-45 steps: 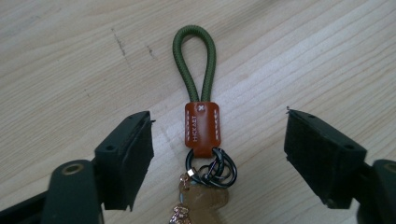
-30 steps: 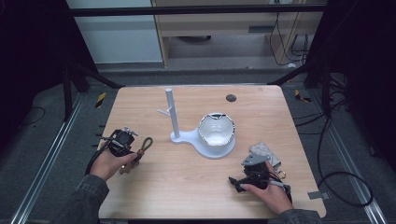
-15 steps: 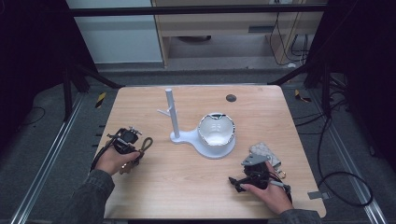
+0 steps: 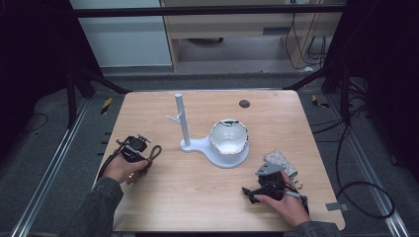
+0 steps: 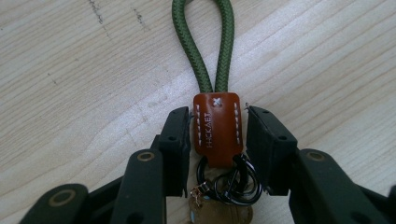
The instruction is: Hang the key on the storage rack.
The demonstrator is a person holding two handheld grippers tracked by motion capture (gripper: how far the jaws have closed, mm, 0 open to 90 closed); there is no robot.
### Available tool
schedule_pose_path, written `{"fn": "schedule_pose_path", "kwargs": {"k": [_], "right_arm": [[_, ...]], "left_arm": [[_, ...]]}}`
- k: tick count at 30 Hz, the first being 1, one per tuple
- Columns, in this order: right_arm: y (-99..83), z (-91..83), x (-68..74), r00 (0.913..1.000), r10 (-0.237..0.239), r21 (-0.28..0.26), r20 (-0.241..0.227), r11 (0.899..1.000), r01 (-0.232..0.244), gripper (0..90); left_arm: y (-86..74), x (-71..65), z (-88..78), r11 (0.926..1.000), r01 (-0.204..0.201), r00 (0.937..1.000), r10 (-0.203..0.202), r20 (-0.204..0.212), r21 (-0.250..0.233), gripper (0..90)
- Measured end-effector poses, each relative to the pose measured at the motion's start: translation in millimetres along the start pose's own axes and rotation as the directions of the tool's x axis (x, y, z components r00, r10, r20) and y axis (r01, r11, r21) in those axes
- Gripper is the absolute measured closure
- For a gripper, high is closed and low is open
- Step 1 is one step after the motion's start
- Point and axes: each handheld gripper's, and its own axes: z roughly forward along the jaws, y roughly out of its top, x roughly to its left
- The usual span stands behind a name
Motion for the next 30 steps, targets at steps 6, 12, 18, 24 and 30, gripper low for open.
{"fn": "schedule_pose_path", "kwargs": {"k": [6, 12, 18, 24, 30], "right_arm": [[-0.1, -0.1, 0.1, 1.0, 0.001, 0.0, -0.001, 1.0, -0.001, 0.5], [-0.2, -0.2, 0.1, 1.0, 0.0, 0.0, -0.002, 1.0, 0.0, 0.5], [-0.2, -0.3, 0.1, 1.0, -0.001, 0.0, -0.001, 1.0, 0.001, 0.5], [-0.2, -0.3, 0.1, 1.0, -0.001, 0.0, -0.001, 1.0, 0.001, 0.5], [-0.2, -0.3, 0.1, 1.0, -0.001, -0.001, -0.002, 1.0, 0.001, 0.5]], "left_arm": [[-0.4, 0.6, 1.5, 1.0, 0.0, 1.0, 0.0, 0.008, 0.007, 61.7], [-1.4, 1.3, 0.9, 1.0, -0.002, 0.9999, 0.002, 0.014, 0.003, 65.0], [-6.0, 0.4, -7.0, 0.9994, -0.014, 0.9999, 0.014, 0.007, -0.033, 65.6], [-16.9, -4.4, -20.7, 0.9941, -0.02, 0.9997, 0.021, 0.007, -0.106, 65.7], [-29.0, -10.0, -34.0, 0.9787, -0.015, 0.9997, 0.018, 0.013, -0.205, 65.8]]}}
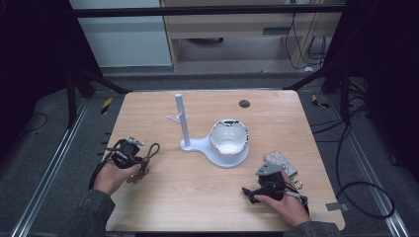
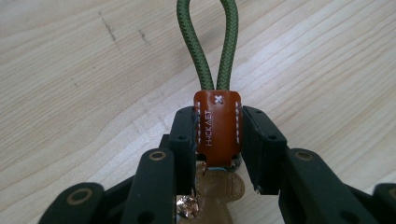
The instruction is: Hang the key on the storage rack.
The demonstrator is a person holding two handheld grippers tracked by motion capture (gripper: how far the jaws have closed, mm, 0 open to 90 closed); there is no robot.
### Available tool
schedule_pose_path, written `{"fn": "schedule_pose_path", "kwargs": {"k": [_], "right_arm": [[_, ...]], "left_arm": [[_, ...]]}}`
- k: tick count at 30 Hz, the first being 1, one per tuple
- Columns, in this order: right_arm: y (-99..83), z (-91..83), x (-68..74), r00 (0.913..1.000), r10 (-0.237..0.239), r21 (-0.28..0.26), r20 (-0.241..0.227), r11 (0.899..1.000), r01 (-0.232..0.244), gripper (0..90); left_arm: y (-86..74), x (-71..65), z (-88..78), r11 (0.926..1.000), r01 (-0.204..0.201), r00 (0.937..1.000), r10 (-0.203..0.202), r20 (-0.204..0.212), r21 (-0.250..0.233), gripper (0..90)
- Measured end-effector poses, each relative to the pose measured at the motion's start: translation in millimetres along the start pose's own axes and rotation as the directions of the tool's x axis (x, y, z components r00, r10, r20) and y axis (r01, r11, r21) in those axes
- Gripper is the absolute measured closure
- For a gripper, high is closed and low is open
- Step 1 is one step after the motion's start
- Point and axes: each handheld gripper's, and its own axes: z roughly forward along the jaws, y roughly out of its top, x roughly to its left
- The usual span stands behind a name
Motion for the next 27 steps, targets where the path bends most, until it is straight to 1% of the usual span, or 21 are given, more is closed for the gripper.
{"fn": "schedule_pose_path", "kwargs": {"k": [2, 3, 4, 5, 6, 7, 9, 10, 11, 13, 14, 15, 21, 22, 23, 27], "right_arm": [[0.0, 0.0, 0.0, 1.0, 0.0, 0.0, 0.0, 1.0, 0.0, 0.5], [0.0, 0.0, 0.0, 1.0, 0.0, 0.0, 0.0, 1.0, 0.0, 0.4], [0.0, 0.0, 0.0, 1.0, 0.0, 0.0, 0.0, 1.0, 0.0, 0.5], [0.0, 0.0, 0.0, 1.0, 0.0, 0.0, 0.0, 1.0, 0.0, 0.5], [0.0, 0.0, 0.0, 1.0, 0.0, 0.0, 0.0, 1.0, 0.0, 0.5], [0.0, 0.0, 0.0, 1.0, 0.0, 0.0, 0.0, 1.0, 0.0, 0.5], [0.0, 0.0, 0.0, 1.0, 0.0, 0.0, 0.0, 1.0, 0.0, 0.4], [0.0, 0.0, 0.0, 1.0, 0.0, 0.0, 0.0, 1.0, 0.0, 0.5], [0.0, 0.0, 0.0, 1.0, 0.0, 0.001, 0.002, 1.0, 0.0, 0.4], [0.0, 0.0, 0.1, 1.0, 0.0, 0.0, 0.001, 1.0, 0.0, 0.5], [0.0, 0.0, 0.1, 1.0, 0.0, 0.0, 0.001, 1.0, 0.0, 0.5], [0.0, 0.0, 0.0, 1.0, 0.0, 0.0, 0.0, 1.0, 0.0, 0.5], [0.0, 0.0, 0.0, 1.0, 0.0, 0.0, 0.0, 1.0, 0.0, 0.5], [0.0, 0.0, 0.0, 1.0, 0.0, 0.0, 0.0, 1.0, 0.0, 0.5], [0.0, 0.0, 0.0, 1.0, 0.0, 0.0, 0.0, 1.0, 0.0, 0.4], [0.0, 0.0, 0.0, 1.0, 0.0, 0.0, 0.0, 1.0, 0.0, 0.5]], "left_arm": [[-2.5, -2.6, -4.7, 0.9996, 0.003, 1.0, -0.003, 0.001, -0.03, 65.8], [-2.5, -2.6, -4.7, 0.9996, 0.003, 1.0, -0.003, 0.001, -0.03, 65.9], [-4.9, -5.7, -9.8, 0.998, 0.006, 1.0, -0.005, 0.007, -0.063, 65.9], [-6.1, -7.7, -12.5, 0.9968, 0.005, 1.0, -0.005, 0.007, -0.079, 65.9], [-6.1, -7.7, -12.5, 0.9968, 0.005, 1.0, -0.005, 0.007, -0.079, 65.8], [-8.0, -11.9, -18.2, 0.9944, 0.0, 1.0, 0.001, 0.005, -0.106, 65.8], [-9.5, -15.9, -23.6, 0.9901, 0.0, 1.0, 0.001, 0.006, -0.14, 65.8], [-9.5, -15.9, -23.6, 0.9901, 0.0, 1.0, 0.001, 0.006, -0.14, 65.8], [-10.4, -18.9, -29.6, 0.986, -0.005, 1.0, 0.005, 0.002, -0.167, 65.8], [-10.8, -22.2, -34.5, 0.9807, -0.007, 1.0, 0.007, 0.001, -0.195, 65.8], [-10.8, -22.2, -34.5, 0.9807, -0.007, 1.0, 0.007, 0.001, -0.195, 65.9], [-11.1, -25.3, -39.0, 0.9758, -0.011, 0.9999, 0.011, -0.002, -0.218, 65.9], [-8.9, -33.4, -46.6, 0.9672, -0.025, 0.9997, 0.024, -0.007, -0.253, 65.8], [-8.9, -33.4, -46.6, 0.9672, -0.025, 0.9997, 0.024, -0.007, -0.253, 65.8], [-7.0, -35.6, -48.8, 0.9651, -0.033, 0.9994, 0.032, -0.007, -0.26, 65.8], [-3.3, -40.3, -53.0, 0.9564, -0.043, 0.999, 0.039, -0.02, -0.289, 65.9]]}}
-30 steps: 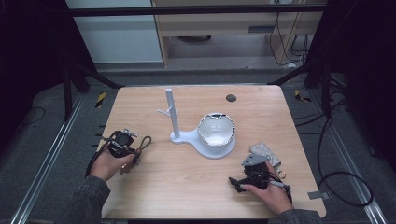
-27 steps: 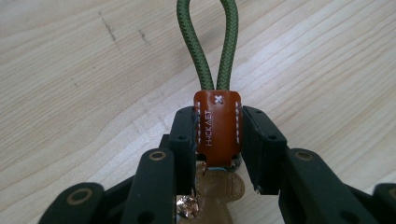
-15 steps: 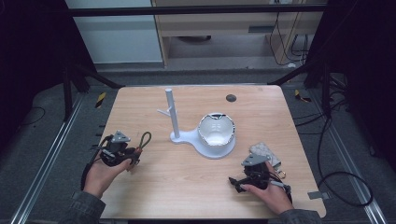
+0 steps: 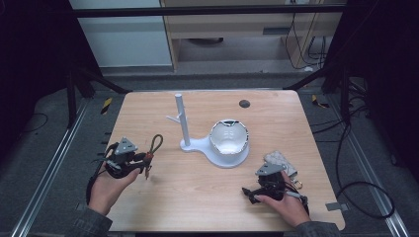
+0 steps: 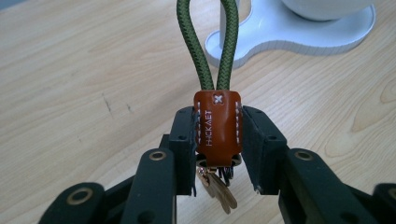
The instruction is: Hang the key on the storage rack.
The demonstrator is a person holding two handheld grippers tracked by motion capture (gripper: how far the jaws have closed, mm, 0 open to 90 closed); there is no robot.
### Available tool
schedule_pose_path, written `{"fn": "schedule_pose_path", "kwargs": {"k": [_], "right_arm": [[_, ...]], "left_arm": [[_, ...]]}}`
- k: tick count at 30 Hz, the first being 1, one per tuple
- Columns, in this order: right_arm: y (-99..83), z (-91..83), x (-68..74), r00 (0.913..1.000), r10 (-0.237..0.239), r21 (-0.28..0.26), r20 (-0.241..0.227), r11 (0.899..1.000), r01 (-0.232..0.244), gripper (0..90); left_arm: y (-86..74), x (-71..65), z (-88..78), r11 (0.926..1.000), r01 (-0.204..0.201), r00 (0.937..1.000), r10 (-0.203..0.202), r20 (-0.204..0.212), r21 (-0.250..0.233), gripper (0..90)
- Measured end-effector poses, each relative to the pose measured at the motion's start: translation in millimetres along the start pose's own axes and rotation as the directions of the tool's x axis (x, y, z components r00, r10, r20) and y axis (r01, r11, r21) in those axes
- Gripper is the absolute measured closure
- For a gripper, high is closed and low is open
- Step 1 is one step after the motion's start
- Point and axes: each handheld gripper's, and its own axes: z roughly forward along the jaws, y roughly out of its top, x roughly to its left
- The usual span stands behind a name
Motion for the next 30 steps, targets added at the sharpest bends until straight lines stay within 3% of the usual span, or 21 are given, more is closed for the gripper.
{"fn": "schedule_pose_path", "kwargs": {"k": [13, 30], "right_arm": [[0.0, -0.1, 0.2, 1.0, 0.002, 0.0, 0.001, 1.0, -0.002, 0.5], [-0.2, -0.3, 0.4, 1.0, 0.004, 0.001, -0.001, 1.0, -0.004, 0.5]], "left_arm": [[15.3, -18.3, -8.6, 0.9973, -0.034, 0.9993, 0.035, 0.014, -0.066, 65.8], [36.2, -35.5, -17.2, 0.9883, -0.062, 0.9976, 0.066, 0.022, -0.139, 65.8]]}}
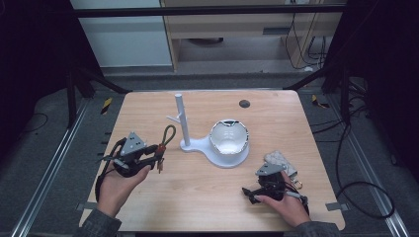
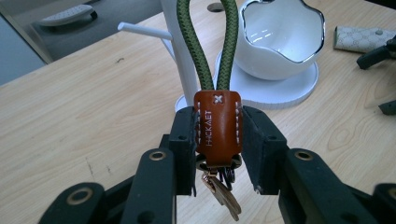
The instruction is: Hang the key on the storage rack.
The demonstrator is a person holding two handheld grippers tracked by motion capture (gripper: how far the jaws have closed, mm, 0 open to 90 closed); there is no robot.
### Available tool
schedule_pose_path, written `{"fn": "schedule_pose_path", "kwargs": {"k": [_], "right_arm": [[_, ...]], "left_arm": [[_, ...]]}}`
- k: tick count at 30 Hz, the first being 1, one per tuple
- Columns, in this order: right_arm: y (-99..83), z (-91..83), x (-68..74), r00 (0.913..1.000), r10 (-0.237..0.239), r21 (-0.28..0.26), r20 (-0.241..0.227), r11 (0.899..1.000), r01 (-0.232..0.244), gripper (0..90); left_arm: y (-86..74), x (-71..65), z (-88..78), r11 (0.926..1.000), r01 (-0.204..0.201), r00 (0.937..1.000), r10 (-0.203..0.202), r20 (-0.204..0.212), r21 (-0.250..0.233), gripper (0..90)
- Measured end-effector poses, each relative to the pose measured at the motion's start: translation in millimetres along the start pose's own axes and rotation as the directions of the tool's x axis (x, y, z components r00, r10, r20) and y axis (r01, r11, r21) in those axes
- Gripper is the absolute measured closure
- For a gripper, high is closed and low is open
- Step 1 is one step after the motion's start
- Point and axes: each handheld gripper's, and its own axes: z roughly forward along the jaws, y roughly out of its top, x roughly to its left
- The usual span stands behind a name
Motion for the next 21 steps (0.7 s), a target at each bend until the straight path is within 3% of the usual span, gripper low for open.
{"fn": "schedule_pose_path", "kwargs": {"k": [21], "right_arm": [[-0.2, -0.1, -0.2, 1.0, -0.004, 0.0, 0.001, 1.0, 0.004, 0.5]], "left_arm": [[20.0, -4.5, 4.8, 0.9988, -0.002, 1.0, 0.002, -0.004, -0.049, 65.8]]}}
